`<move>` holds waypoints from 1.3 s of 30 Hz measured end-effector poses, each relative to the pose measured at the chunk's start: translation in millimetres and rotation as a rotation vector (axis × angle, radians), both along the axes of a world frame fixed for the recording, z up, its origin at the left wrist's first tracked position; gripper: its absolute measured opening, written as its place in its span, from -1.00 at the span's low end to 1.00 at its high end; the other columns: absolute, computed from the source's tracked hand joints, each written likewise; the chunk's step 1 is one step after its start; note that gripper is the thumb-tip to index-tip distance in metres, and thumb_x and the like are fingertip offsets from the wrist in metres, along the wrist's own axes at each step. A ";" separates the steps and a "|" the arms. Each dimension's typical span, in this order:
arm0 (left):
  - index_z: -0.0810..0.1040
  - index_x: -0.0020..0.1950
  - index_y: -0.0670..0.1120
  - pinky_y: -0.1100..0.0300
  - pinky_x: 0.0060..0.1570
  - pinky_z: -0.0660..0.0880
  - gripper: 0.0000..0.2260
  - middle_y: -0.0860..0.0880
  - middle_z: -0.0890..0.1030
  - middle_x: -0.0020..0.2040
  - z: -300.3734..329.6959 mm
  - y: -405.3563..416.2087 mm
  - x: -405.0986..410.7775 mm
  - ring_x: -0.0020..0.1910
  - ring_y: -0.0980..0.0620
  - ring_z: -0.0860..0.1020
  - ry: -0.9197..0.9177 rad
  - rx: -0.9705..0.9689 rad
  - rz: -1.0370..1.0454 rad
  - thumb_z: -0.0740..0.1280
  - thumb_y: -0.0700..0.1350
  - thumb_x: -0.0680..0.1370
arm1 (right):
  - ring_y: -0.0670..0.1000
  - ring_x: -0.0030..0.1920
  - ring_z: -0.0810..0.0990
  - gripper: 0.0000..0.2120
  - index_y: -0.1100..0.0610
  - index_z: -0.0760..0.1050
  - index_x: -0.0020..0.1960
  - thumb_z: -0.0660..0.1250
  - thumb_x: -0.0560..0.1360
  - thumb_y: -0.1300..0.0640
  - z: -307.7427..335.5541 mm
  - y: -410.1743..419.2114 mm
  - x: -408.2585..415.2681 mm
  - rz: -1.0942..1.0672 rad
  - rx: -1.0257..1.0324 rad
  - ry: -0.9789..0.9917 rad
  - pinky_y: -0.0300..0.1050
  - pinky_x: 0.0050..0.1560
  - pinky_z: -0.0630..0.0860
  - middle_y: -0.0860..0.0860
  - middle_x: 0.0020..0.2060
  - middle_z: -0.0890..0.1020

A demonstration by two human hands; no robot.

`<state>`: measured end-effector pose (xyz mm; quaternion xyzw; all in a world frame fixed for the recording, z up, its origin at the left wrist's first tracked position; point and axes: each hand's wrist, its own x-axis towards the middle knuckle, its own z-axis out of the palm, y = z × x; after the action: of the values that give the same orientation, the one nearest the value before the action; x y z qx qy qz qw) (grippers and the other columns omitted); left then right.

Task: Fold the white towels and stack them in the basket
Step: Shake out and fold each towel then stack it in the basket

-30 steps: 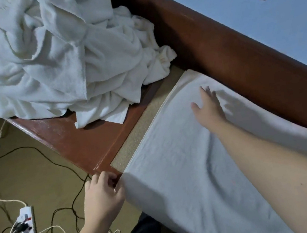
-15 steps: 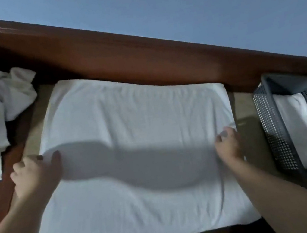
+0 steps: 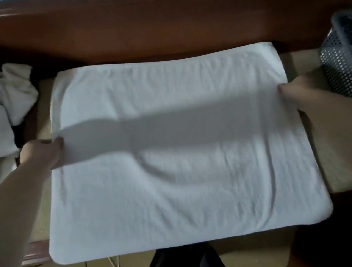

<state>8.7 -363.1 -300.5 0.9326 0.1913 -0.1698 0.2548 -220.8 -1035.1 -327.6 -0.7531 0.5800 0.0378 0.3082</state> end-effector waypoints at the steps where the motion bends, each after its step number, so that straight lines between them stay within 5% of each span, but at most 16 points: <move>1: 0.64 0.31 -0.13 -0.12 0.26 0.57 -0.55 -0.26 0.62 0.27 -18.4 -24.1 -4.4 0.19 -0.31 0.61 -0.024 0.061 0.079 0.42 0.17 0.57 | 0.31 0.30 0.56 -0.46 0.31 0.41 0.46 0.36 0.64 -0.04 -1.0 -2.4 -0.3 0.011 -0.006 0.005 0.11 0.23 0.52 0.27 0.36 0.53; 6: 0.61 0.22 -0.02 -0.13 0.22 0.60 -0.59 -0.20 0.63 0.24 -22.6 -16.2 1.2 0.16 -0.27 0.62 -0.006 0.043 0.050 0.41 0.22 0.52 | 0.31 0.37 0.51 -0.43 0.30 0.37 0.49 0.32 0.65 -0.06 14.6 17.5 -1.9 -0.076 -0.032 -0.010 0.12 0.33 0.47 0.28 0.40 0.49; 10: 0.54 0.31 -0.12 -0.11 0.21 0.53 -0.48 -0.26 0.59 0.26 -17.6 -19.1 -29.7 0.20 -0.32 0.57 0.031 0.115 0.028 0.38 0.24 0.52 | 0.25 0.28 0.59 -0.43 0.33 0.46 0.42 0.37 0.57 -0.04 25.2 57.3 -37.9 -0.124 -0.017 -0.063 -0.11 0.06 0.45 0.24 0.29 0.59; 14: 0.40 0.43 -0.16 -0.27 0.38 0.39 -0.36 -0.32 0.43 0.39 -13.7 -6.5 -99.0 0.40 -0.40 0.39 0.126 0.161 0.100 0.37 0.23 0.52 | 0.29 -0.01 0.66 -0.84 0.21 0.56 -0.08 0.35 0.50 0.10 23.0 89.2 -113.3 -0.147 0.042 -0.054 -0.03 -0.13 0.41 0.17 -0.18 0.56; 16: 0.41 0.44 -0.20 -0.29 0.36 0.37 -0.39 -0.33 0.41 0.39 -11.9 6.3 -139.5 0.40 -0.40 0.37 0.164 0.208 0.160 0.32 0.18 0.55 | 0.26 -0.14 0.61 -0.86 0.17 0.51 -0.17 0.37 0.42 0.09 23.4 107.3 -152.5 -0.163 0.057 -0.015 0.02 -0.13 0.41 0.12 -0.25 0.55; 19: 0.43 0.43 -0.22 -0.28 0.36 0.36 -0.42 -0.35 0.42 0.38 -10.4 30.7 -191.2 0.39 -0.38 0.37 0.215 0.268 0.207 0.26 0.16 0.56 | 0.19 -0.15 0.54 -0.89 0.19 0.48 0.01 0.38 0.55 0.18 25.1 132.6 -200.2 -0.199 0.097 -0.004 -0.02 -0.07 0.40 0.12 -0.14 0.57; 22: 0.49 0.40 -0.17 -0.26 0.35 0.35 -0.48 -0.38 0.44 0.33 -6.7 52.9 -218.1 0.35 -0.39 0.37 0.252 0.262 0.111 0.18 0.17 0.60 | 0.27 0.06 0.59 -0.77 0.21 0.50 0.16 0.35 0.63 0.06 22.9 142.6 -228.4 -0.170 0.077 0.014 0.03 0.03 0.44 0.17 0.00 0.58; 26: 0.53 0.33 -0.14 -0.25 0.31 0.39 -0.50 -0.36 0.53 0.23 -2.9 66.2 -213.0 0.27 -0.40 0.42 0.253 0.252 -0.012 0.15 0.21 0.63 | 0.24 0.09 0.55 -0.69 0.16 0.46 0.32 0.27 0.66 0.02 27.8 155.0 -226.8 -0.183 0.008 0.061 0.14 0.19 0.46 0.17 0.15 0.59; 29: 0.55 0.32 -0.16 -0.22 0.32 0.40 -0.46 -0.32 0.53 0.25 4.0 57.9 -204.6 0.28 -0.38 0.43 0.248 0.221 -0.009 0.18 0.20 0.54 | 0.33 0.32 0.47 -0.51 0.10 0.30 0.48 0.31 0.59 0.05 36.6 172.3 -205.6 -0.192 -0.065 0.158 0.25 0.34 0.34 0.19 0.37 0.48; 32: 0.58 0.24 -0.18 -0.21 0.32 0.44 -0.40 -0.28 0.54 0.21 11.1 44.7 -197.5 0.24 -0.35 0.47 0.213 0.138 -0.027 0.22 0.28 0.47 | 0.36 0.42 0.36 -0.33 0.14 0.26 0.53 0.43 0.51 0.04 51.1 209.3 -186.1 -0.076 -0.194 0.209 0.31 0.37 0.35 0.26 0.46 0.35; 35: 0.57 0.25 -0.17 -0.20 0.24 0.51 -0.36 -0.23 0.57 0.16 16.0 38.0 -186.7 0.16 -0.31 0.53 0.204 0.071 -0.061 0.21 0.36 0.50 | 0.31 0.27 0.42 -0.56 0.17 0.42 0.37 0.40 0.53 0.12 61.2 272.3 -167.0 0.175 -0.225 0.032 0.16 0.17 0.45 0.26 0.29 0.43; 39: 0.54 0.20 -0.20 -0.04 0.04 0.51 -0.50 -0.19 0.61 0.08 23.7 30.2 -151.6 0.04 -0.24 0.57 0.243 -0.049 -0.117 0.24 0.26 0.65 | 0.06 0.11 0.48 -0.86 0.06 0.50 0.13 0.29 0.60 0.05 65.0 396.7 -140.1 0.634 -0.003 -0.102 -0.05 0.00 0.48 -0.01 0.03 0.49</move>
<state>-142.9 -333.0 -276.8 0.9082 0.1616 -0.3006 0.2421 -360.8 -638.4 -262.6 -0.8978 0.3001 0.0933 0.3087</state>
